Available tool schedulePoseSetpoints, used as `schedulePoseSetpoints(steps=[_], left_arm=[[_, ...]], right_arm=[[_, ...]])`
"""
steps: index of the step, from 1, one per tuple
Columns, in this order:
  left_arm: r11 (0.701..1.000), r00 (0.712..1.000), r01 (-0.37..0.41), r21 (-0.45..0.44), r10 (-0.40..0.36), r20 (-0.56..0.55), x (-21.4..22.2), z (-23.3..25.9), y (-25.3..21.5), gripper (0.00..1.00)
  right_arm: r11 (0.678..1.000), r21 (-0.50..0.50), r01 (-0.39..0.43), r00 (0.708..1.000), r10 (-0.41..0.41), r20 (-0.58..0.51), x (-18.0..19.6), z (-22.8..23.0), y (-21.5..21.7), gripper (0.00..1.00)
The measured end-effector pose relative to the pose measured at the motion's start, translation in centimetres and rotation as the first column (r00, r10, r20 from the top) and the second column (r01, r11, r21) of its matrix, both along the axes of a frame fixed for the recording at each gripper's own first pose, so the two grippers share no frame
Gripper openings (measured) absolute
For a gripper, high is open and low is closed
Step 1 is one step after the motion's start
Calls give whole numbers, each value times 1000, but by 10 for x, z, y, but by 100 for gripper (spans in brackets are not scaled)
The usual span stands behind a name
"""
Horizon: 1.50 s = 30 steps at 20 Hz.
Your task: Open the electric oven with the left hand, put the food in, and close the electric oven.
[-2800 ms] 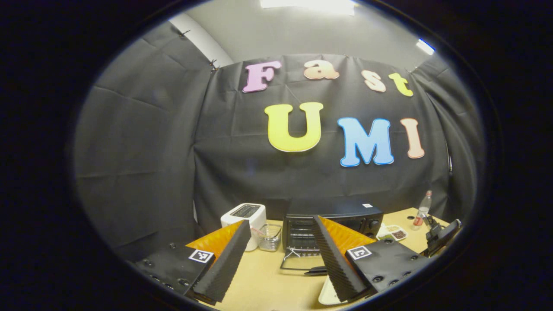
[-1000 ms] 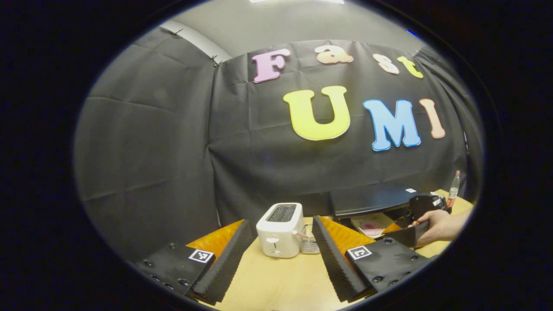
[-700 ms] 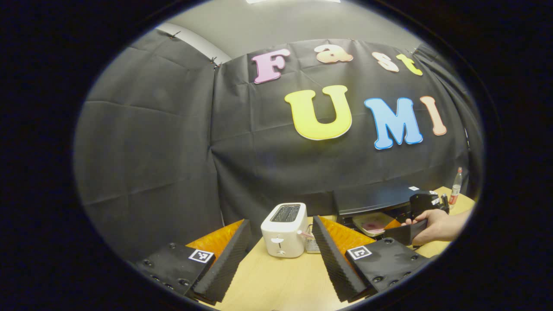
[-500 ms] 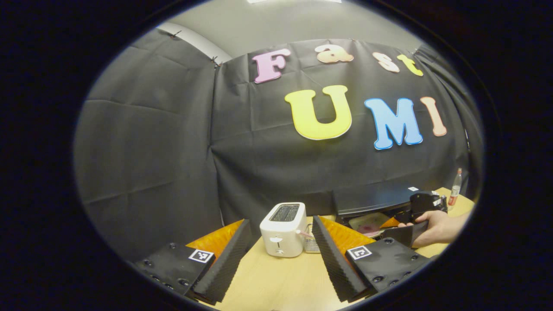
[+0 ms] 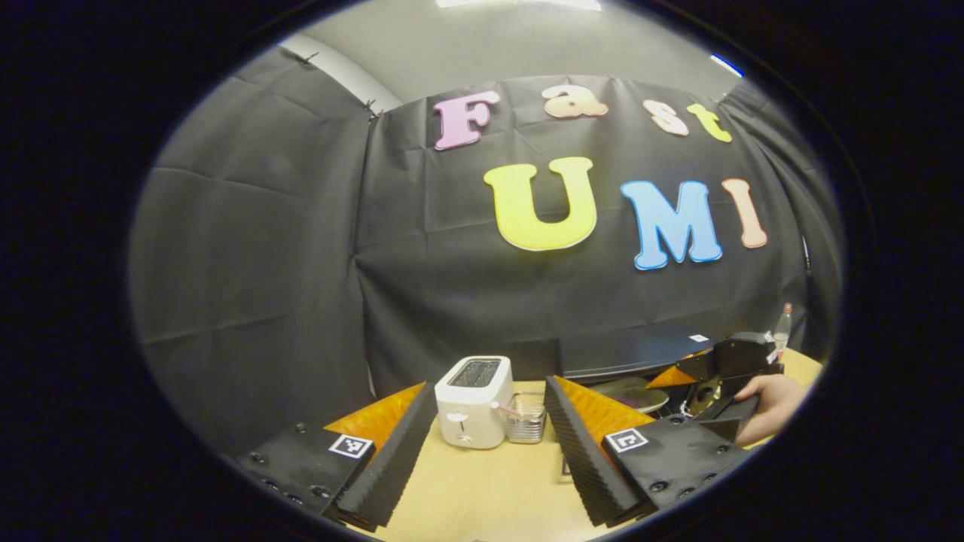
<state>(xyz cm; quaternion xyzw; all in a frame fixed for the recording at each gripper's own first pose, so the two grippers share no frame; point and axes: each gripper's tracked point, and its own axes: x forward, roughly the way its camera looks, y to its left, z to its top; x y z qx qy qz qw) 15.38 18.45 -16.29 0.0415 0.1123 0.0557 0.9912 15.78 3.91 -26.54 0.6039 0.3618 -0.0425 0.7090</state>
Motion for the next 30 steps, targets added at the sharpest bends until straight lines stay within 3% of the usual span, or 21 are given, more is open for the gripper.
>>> schedulePoseSetpoints(steps=[5,10,16,17,20,22,24,27,30], left_arm=[[999,999,31,-31,-31,-9,-11,-3,-35,100],[993,995,75,-88,-80,-53,-22,-20,-75,100],[981,986,79,-178,-103,-132,-32,-57,-104,100],[979,983,79,-188,-107,-147,-32,-65,-107,90],[975,973,83,-204,-124,-195,-33,-90,-119,97],[972,962,95,-214,-144,-231,-33,-108,-129,94],[969,948,110,-221,-169,-271,-32,-129,-141,100],[962,922,135,-237,-210,-325,-31,-157,-161,97],[955,890,154,-253,-245,-385,-31,-184,-176,97]], right_arm=[[968,-217,-123,979,154,137,-28,33,-37,97],[884,-439,-162,924,292,247,-61,64,-82,97],[730,-667,-151,854,436,284,-92,81,-135,97],[700,-701,-139,842,456,288,-94,84,-144,97],[593,-800,-89,812,508,287,-100,97,-171,97],[550,-833,-61,804,521,285,-107,104,-181,97],[501,-865,-28,802,527,280,-110,108,-194,97],[376,-926,19,798,553,241,-117,108,-214,97],[334,-941,52,805,543,238,-123,117,-227,97]])
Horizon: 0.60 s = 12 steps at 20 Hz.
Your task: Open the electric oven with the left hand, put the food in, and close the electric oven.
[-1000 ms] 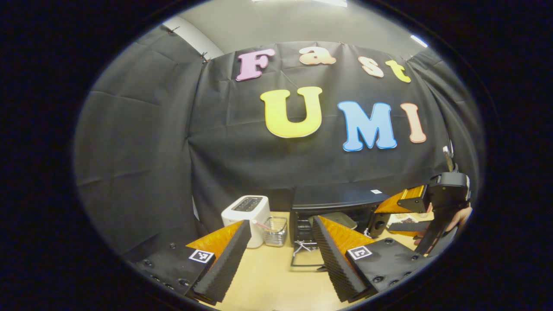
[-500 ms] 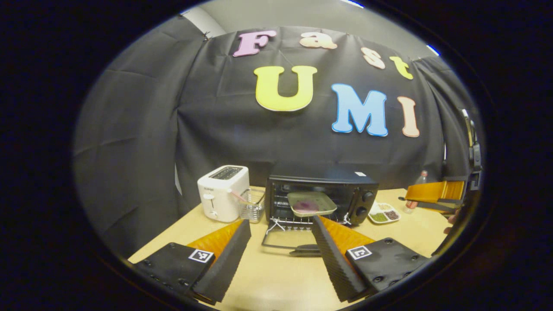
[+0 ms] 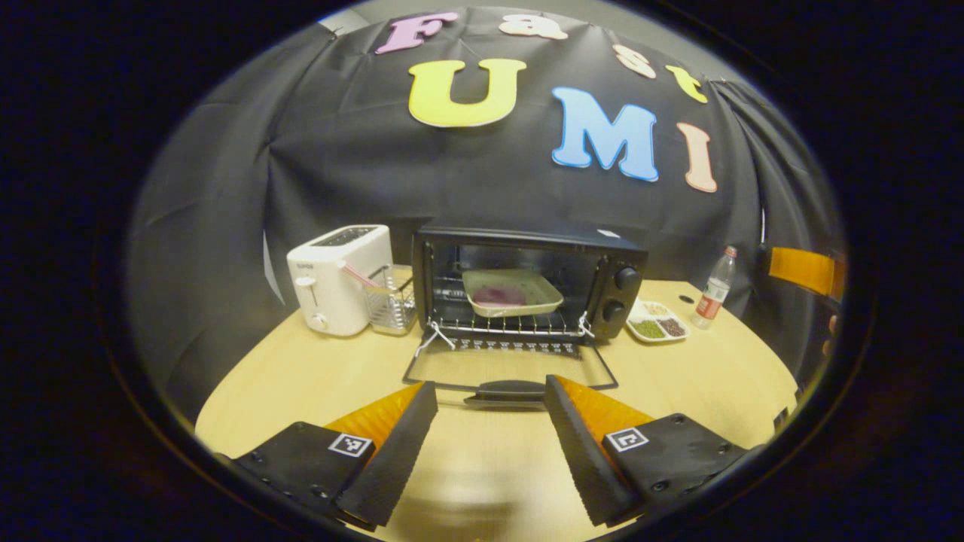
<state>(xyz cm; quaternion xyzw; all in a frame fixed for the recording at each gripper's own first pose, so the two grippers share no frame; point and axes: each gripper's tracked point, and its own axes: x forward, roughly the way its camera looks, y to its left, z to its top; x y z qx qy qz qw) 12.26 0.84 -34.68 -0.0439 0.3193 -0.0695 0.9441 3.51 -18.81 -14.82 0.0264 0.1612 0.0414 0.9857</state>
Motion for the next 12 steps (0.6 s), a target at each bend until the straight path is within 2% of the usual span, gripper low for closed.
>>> schedulePoseSetpoints(steps=[2,3,4,7,8,9,12], left_arm=[[1000,999,12,-10,-13,-50,1,-20,-9,100],[1000,997,14,-15,-15,-75,2,-30,-12,97],[1000,994,16,-20,-18,-104,2,-41,-15,100],[999,981,33,-25,-37,-190,3,-69,-24,97],[999,978,39,-25,-43,-203,5,-73,-25,100],[999,975,48,-20,-52,-214,7,-78,-27,97],[997,966,76,-5,-75,-248,14,-93,-34,100]], right_arm=[[999,-2,33,999,-33,3,-2,4,-11,97],[999,-4,50,999,-50,4,-3,5,-16,97],[998,-10,64,998,-64,2,-2,4,-21,97],[995,-46,92,996,-93,-5,-9,5,-32,97],[993,-57,101,995,-102,-4,-9,4,-34,97],[992,-68,110,994,-110,-3,-11,5,-36,97],[981,-123,148,989,-145,27,-17,12,-46,98]])
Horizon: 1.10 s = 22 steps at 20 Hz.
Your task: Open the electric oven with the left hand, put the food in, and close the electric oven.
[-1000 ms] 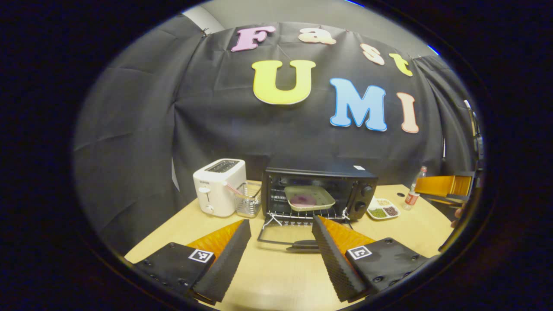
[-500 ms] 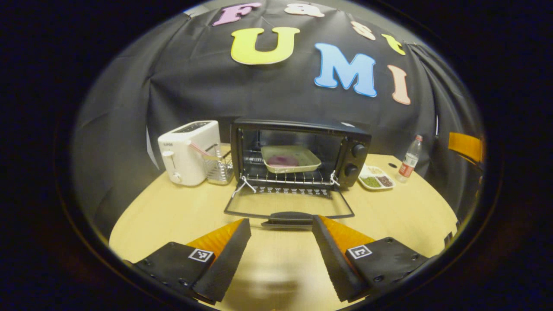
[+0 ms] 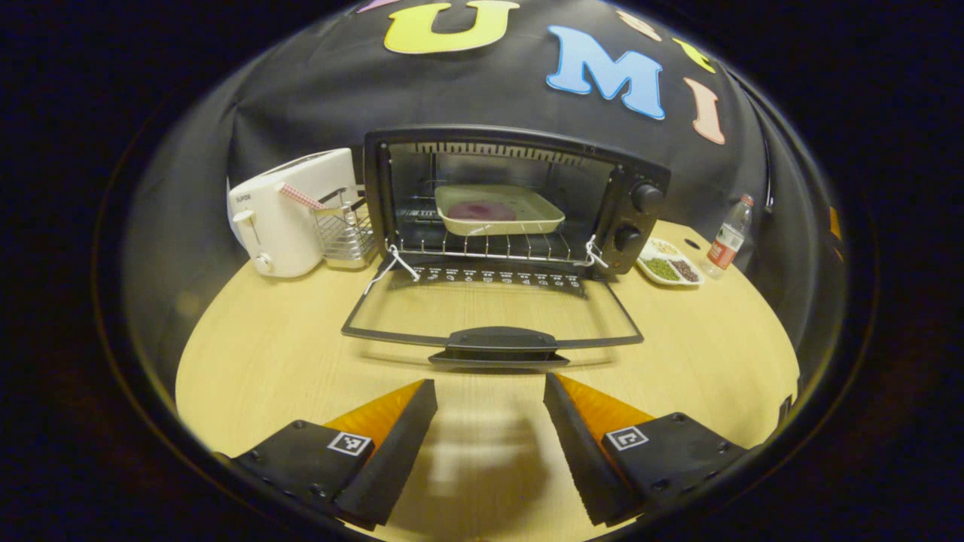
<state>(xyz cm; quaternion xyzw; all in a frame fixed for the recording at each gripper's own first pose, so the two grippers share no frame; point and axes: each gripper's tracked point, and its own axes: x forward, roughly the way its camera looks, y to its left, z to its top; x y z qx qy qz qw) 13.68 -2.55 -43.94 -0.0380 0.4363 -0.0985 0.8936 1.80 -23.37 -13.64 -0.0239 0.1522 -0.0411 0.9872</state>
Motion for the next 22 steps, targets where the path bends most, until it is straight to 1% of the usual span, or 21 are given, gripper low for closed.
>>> schedulePoseSetpoints(steps=[1,2,3,4,6,7,8,9,10,11,13,16,17,22], left_arm=[[1000,1000,4,4,-4,-10,3,-5,-2,98],[1000,1000,13,4,-13,-23,4,-10,-6,97],[1000,999,21,10,-21,-38,4,-16,-8,100],[1000,998,28,12,-28,-52,5,-20,-11,98],[999,997,34,21,-32,-75,6,-30,-14,98],[999,997,36,36,-33,-63,11,-29,-12,97],[998,998,44,39,-42,-54,16,-31,-13,93],[997,997,57,50,-54,-63,14,-34,-14,97],[996,997,64,58,-62,-41,17,-32,-13,100],[997,998,60,57,-58,-39,16,-32,-13,97],[997,998,50,52,-48,-32,16,-30,-13,97],[997,998,57,55,-56,-16,17,-22,-11,97],[997,999,54,51,-54,-4,17,-18,-10,100],[999,998,42,25,-43,51,21,5,-7,100]], right_arm=[[1000,-21,14,1000,-13,5,-5,4,-4,98],[999,-36,24,1000,-24,7,-7,3,-6,99],[999,-43,32,999,-32,8,-10,5,-7,99],[998,-44,40,999,-39,9,-13,6,-9,99],[997,-38,62,998,-62,-1,-17,3,-15,99],[997,-31,71,997,-71,-8,-19,2,-16,99],[997,-22,80,997,-81,-14,-19,0,-19,99],[996,-14,84,996,-85,-19,-19,-2,-19,99],[996,-8,86,996,-87,-22,-19,-2,-19,99],[996,-7,88,996,-89,-21,-19,-3,-18,99],[997,-4,79,997,-79,-21,-16,-3,-14,99],[999,1,53,998,-53,-20,-12,-4,-4,99],[999,5,44,999,-44,-21,-11,-4,-1,99],[1000,31,5,1000,-5,-28,-7,-6,16,99]])
